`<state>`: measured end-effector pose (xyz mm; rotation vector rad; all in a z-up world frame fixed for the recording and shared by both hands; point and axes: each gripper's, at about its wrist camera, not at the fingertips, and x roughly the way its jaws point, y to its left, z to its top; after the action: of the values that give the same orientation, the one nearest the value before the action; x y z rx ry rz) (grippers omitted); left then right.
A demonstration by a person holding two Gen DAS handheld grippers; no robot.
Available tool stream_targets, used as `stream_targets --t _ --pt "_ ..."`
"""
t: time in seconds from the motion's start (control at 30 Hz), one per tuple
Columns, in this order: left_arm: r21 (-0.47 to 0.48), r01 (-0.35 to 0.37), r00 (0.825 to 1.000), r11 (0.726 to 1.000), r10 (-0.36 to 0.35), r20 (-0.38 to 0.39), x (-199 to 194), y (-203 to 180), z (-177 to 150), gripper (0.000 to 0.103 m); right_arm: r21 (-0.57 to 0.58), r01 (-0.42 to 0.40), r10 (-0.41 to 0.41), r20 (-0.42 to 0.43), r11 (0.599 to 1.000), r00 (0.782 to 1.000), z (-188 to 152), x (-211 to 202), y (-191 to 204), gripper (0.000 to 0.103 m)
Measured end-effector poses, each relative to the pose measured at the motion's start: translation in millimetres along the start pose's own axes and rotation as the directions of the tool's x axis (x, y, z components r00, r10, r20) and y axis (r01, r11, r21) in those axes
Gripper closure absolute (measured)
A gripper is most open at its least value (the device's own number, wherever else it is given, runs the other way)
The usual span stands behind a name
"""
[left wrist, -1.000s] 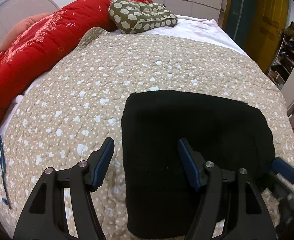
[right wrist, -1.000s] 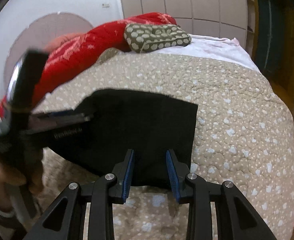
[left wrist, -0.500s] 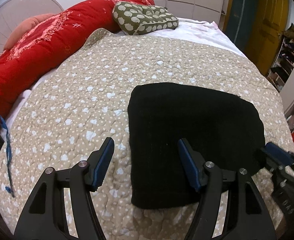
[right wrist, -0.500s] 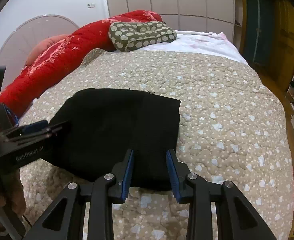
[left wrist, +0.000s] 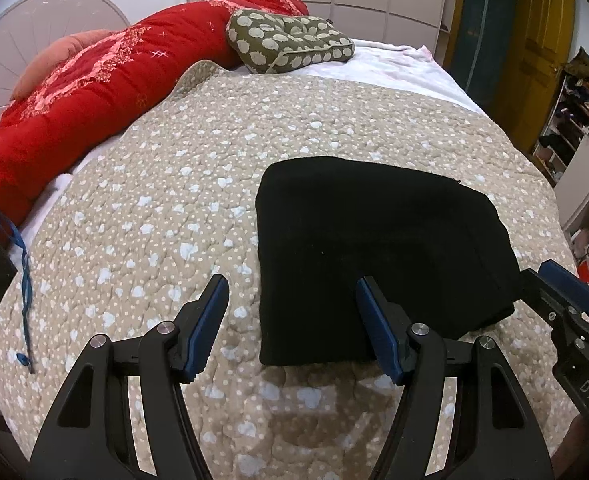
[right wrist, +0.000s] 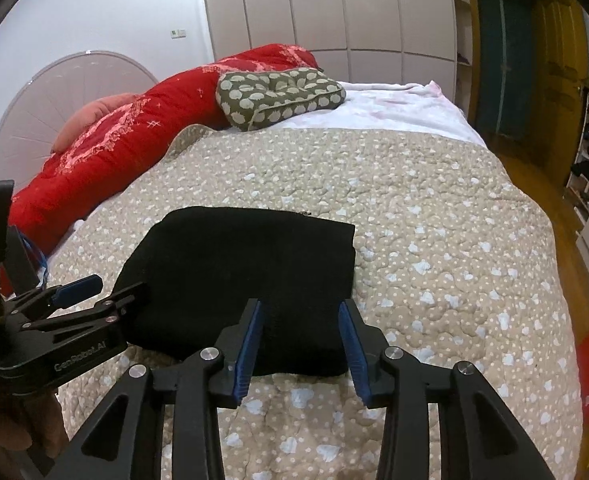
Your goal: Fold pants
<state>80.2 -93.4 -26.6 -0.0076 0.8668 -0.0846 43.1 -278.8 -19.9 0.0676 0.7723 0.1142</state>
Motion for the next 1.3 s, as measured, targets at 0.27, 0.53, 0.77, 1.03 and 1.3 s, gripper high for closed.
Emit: stream_targets --t 0.27,0.53,0.77,1.03,1.3 --pt "-0.031 0.037 0.999 0.999 -0.038 -0.025 -1.2 2.0 -1.7 0.037 0.024 -0.003 0.003 -0.012 1.0 1.0 -3.4 0.0 -2.2 0.061" --pt "-0.009 0.027 0.999 1.0 -0.027 -0.019 -4.0 -2.0 -3.0 0.037 0.029 -0.005 0.006 -0.03 1.0 1.0 -5.9 7.4 2.4 0.059" --pt "-0.004 0.013 1.0 1.0 -0.013 -0.013 -1.2 -0.6 1.2 0.037 0.037 -0.004 0.005 -0.028 0.999 1.0 -0.1 10.8 2.0 0.057" --pt "0.007 -0.01 1.0 1.0 0.01 0.002 0.7 1.9 8.9 0.037 0.043 -0.004 0.005 -0.032 0.999 0.999 2.5 14.4 1.4 0.056" --pt "0.024 -0.025 1.0 0.999 0.025 0.016 -3.0 -1.4 9.3 0.037 0.035 -0.01 0.01 -0.014 0.999 1.0 4.8 9.1 4.8 0.056"
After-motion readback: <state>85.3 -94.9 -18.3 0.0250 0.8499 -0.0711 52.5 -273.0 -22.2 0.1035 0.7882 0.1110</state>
